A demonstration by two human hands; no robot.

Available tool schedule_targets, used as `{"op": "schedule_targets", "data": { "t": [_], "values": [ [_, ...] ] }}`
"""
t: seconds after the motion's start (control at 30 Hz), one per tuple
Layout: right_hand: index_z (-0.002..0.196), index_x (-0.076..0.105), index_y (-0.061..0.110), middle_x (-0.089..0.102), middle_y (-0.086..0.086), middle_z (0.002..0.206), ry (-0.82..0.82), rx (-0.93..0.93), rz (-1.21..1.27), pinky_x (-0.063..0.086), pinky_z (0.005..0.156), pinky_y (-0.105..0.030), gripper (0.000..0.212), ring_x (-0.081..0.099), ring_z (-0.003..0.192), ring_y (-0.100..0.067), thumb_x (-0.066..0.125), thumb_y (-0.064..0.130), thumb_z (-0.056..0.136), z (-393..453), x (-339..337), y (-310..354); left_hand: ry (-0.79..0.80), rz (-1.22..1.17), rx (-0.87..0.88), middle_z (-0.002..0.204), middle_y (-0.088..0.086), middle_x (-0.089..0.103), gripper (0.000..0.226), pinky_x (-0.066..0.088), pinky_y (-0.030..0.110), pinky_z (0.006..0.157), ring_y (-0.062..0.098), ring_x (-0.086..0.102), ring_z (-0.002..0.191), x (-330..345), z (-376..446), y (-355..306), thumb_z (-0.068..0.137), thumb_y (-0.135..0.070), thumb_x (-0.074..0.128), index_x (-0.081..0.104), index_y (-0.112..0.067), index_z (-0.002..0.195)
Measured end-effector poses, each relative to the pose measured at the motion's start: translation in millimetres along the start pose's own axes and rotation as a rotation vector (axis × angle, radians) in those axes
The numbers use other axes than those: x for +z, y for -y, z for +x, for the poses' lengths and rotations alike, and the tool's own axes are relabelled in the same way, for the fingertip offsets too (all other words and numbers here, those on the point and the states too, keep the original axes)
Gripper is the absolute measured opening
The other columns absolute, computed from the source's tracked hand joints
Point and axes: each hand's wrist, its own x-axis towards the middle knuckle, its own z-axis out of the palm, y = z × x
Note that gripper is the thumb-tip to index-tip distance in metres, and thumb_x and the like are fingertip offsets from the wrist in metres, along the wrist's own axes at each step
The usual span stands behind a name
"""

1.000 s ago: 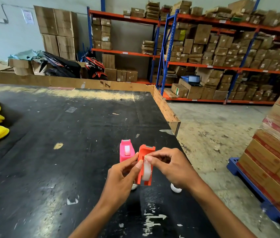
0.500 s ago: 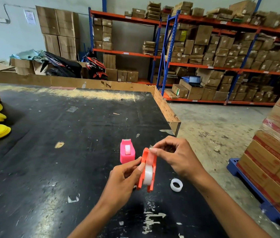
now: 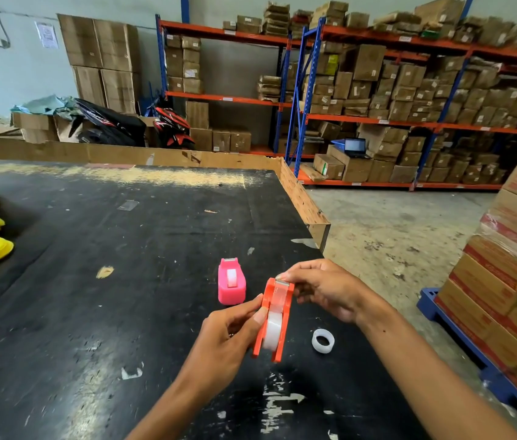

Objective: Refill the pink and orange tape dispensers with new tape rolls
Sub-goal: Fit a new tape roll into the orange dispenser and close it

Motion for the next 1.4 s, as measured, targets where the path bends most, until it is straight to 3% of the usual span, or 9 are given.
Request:
{"op": "schedule_targets", "data": {
  "t": [0.2, 0.5, 0.63, 0.77, 0.9, 1.0, 1.13, 1.23, 1.4],
  "values": [
    [0.069, 0.073, 0.014, 0.064, -0.007, 0.073, 0.049, 0.076, 0.050, 0.044, 0.060, -0.023, 0.019, 0.055, 0.065, -0.013, 0.063, 0.011, 0.085, 6, -3, -4, 0.005, 0.002, 0.008, 0.111, 0.003, 0.076, 0.028, 0.058, 0.039, 0.085, 0.006, 0.064, 0.091, 1, -2, 2, 0.089, -0.031, 0.057, 0.070, -0.048, 0.107],
    [0.088, 0.071, 0.006, 0.068, -0.007, 0.078, -0.123, -0.009, 0.135, 0.052, 0.058, -0.021, 0.018, 0.062, 0.064, -0.012, 0.061, 0.020, 0.090, 2, -2, -18, -0.131, -0.132, -0.246, 0.082, 0.008, 0.079, 0.022, 0.057, 0.022, 0.058, 0.009, 0.072, 0.066, 6, 12, -2, 0.092, -0.021, 0.060, 0.071, -0.018, 0.111],
    [0.095, 0.073, 0.007, 0.073, -0.013, 0.096, -0.251, -0.092, 0.080, 0.059, 0.066, -0.023, 0.020, 0.070, 0.077, -0.015, 0.059, 0.021, 0.092, -11, 7, -28, -0.217, -0.197, -0.318, 0.072, 0.004, 0.077, 0.019, 0.057, 0.023, 0.055, 0.008, 0.071, 0.058, 10, 27, 3, 0.092, -0.022, 0.061, 0.068, -0.010, 0.106],
    [0.101, 0.073, 0.025, 0.076, 0.006, 0.098, -0.195, -0.128, -0.046, 0.059, 0.080, -0.029, 0.018, 0.071, 0.092, -0.010, 0.057, 0.027, 0.092, -21, 17, -36, -0.266, -0.214, -0.314, 0.075, 0.009, 0.076, 0.018, 0.055, 0.020, 0.050, 0.012, 0.074, 0.060, 16, 39, 6, 0.094, -0.018, 0.059, 0.068, -0.003, 0.097],
    [0.108, 0.071, 0.027, 0.073, 0.018, 0.094, -0.251, -0.206, -0.065, 0.057, 0.073, -0.017, 0.021, 0.070, 0.087, 0.003, 0.064, 0.024, 0.088, -18, 16, -39, -0.267, -0.182, -0.301, 0.085, 0.015, 0.078, 0.024, 0.061, 0.029, 0.063, 0.024, 0.076, 0.077, 24, 51, 9, 0.096, -0.019, 0.056, 0.073, -0.002, 0.096],
    [0.111, 0.070, 0.017, 0.073, 0.012, 0.095, -0.310, -0.222, -0.064, 0.057, 0.070, -0.017, 0.023, 0.070, 0.081, 0.004, 0.063, 0.016, 0.089, -4, 9, -41, -0.245, -0.098, -0.288, 0.090, 0.016, 0.078, 0.026, 0.062, 0.036, 0.077, 0.025, 0.075, 0.085, 29, 65, 10, 0.097, -0.017, 0.053, 0.074, -0.004, 0.096],
    [0.114, 0.069, 0.013, 0.073, 0.004, 0.099, -0.344, -0.199, -0.087, 0.058, 0.086, -0.032, 0.025, 0.069, 0.092, -0.008, 0.062, 0.016, 0.090, 22, -4, -47, -0.250, 0.004, -0.260, 0.092, 0.023, 0.076, 0.029, 0.059, 0.038, 0.073, 0.024, 0.069, 0.077, 36, 89, 17, 0.098, -0.014, 0.051, 0.074, -0.007, 0.083],
    [0.116, 0.067, 0.010, 0.072, -0.005, 0.110, -0.402, -0.187, -0.114, 0.054, 0.094, -0.039, 0.028, 0.066, 0.102, -0.016, 0.061, 0.016, 0.090, 45, -13, -51, -0.268, 0.072, -0.236, 0.082, 0.016, 0.075, 0.033, 0.055, 0.040, 0.073, 0.021, 0.061, 0.071, 43, 106, 25, 0.097, -0.013, 0.051, 0.072, -0.024, 0.074],
    [0.113, 0.068, 0.006, 0.072, -0.012, 0.108, -0.396, -0.120, -0.079, 0.055, 0.091, -0.043, 0.025, 0.066, 0.095, -0.019, 0.060, 0.013, 0.090, 80, -22, -64, -0.273, 0.167, -0.285, 0.079, 0.018, 0.072, 0.035, 0.044, 0.033, 0.064, 0.020, 0.055, 0.067, 49, 129, 41, 0.096, -0.011, 0.045, 0.070, -0.020, 0.075]
  ]
}}
